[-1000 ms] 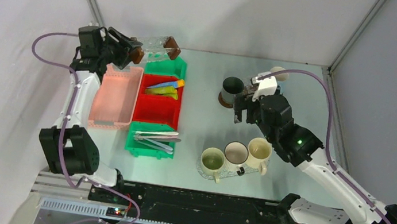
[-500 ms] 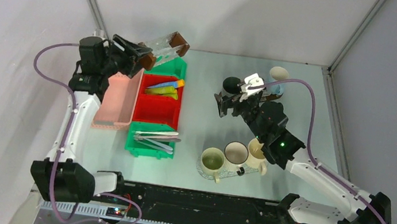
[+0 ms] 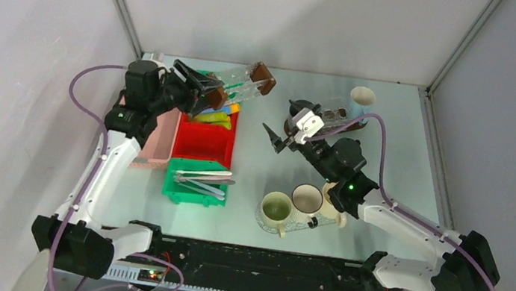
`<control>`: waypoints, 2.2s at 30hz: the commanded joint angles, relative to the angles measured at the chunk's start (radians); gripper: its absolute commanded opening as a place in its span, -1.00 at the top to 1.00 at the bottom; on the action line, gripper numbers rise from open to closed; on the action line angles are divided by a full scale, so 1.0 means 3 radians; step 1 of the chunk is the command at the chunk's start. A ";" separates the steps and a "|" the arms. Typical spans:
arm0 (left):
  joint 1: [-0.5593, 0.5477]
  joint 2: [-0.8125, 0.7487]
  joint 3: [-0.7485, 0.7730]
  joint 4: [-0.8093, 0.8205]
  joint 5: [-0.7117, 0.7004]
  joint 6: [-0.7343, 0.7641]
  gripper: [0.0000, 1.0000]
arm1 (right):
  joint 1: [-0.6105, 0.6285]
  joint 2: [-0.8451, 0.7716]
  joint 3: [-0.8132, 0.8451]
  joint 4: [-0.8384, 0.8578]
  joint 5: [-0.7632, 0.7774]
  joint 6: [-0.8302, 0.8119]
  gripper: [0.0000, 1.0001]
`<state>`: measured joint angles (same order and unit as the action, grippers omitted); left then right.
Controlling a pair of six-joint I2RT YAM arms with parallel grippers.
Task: Prepare toiletry sets of a toothbrush and toothpaste on the tray
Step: Pick up the toothpaste holder from the center of the board.
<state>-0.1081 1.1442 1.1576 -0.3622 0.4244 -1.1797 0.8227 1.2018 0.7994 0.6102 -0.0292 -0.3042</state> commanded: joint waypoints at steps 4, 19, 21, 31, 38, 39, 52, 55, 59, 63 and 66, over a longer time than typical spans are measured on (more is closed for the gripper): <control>-0.0206 -0.0216 0.0045 0.0249 0.0058 -0.0153 1.00 | 0.0040 0.0138 -0.0056 0.0627 -0.0379 -0.0810 -0.56; -0.0525 -0.0237 0.0079 0.0258 0.0061 -0.0229 1.00 | 0.0033 0.0672 -0.0002 0.1345 -0.0474 -0.1680 -0.28; -0.0552 -0.0243 0.0079 0.0247 0.0059 -0.0225 1.00 | 0.0028 0.0711 0.0026 0.1333 -0.0453 -0.1802 -0.27; -0.0624 -0.0279 0.0097 0.0233 0.0019 -0.0222 1.00 | -0.0028 0.0815 0.0110 0.1205 -0.0276 -0.2159 0.05; -0.0718 -0.0286 0.0089 0.0244 0.0005 -0.0233 1.00 | -0.0064 0.0832 0.0170 0.1212 -0.0240 -0.2210 0.14; -0.0735 -0.0288 0.0086 0.0240 -0.0008 -0.0234 1.00 | -0.0063 0.0839 0.0177 0.1213 -0.0238 -0.2221 0.15; -0.0806 -0.0356 0.0012 0.0223 -0.0037 -0.0225 1.00 | -0.0084 0.0833 0.0244 0.1350 -0.0078 -0.2211 0.02; -0.0805 -0.0378 -0.0023 0.0217 -0.0056 -0.0223 1.00 | -0.0076 0.0800 0.0245 0.1342 -0.0060 -0.2204 -0.05; -0.0806 -0.0393 -0.0059 0.0212 -0.0079 -0.0228 1.00 | -0.0066 0.0766 0.0238 0.1359 -0.0012 -0.2162 -0.11; -0.0807 -0.0381 -0.0037 0.0271 -0.0028 -0.0226 1.00 | -0.0052 0.0749 0.0235 0.1222 -0.0162 -0.2240 -0.10; -0.0807 -0.0367 -0.0003 0.0256 0.0010 -0.0192 1.00 | -0.0007 0.0746 0.0238 0.1128 -0.0313 -0.2325 0.00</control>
<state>-0.3443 1.0641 1.1309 -0.3599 0.3855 -1.2335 0.8043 1.4563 0.8295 0.9417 -0.0700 -0.9749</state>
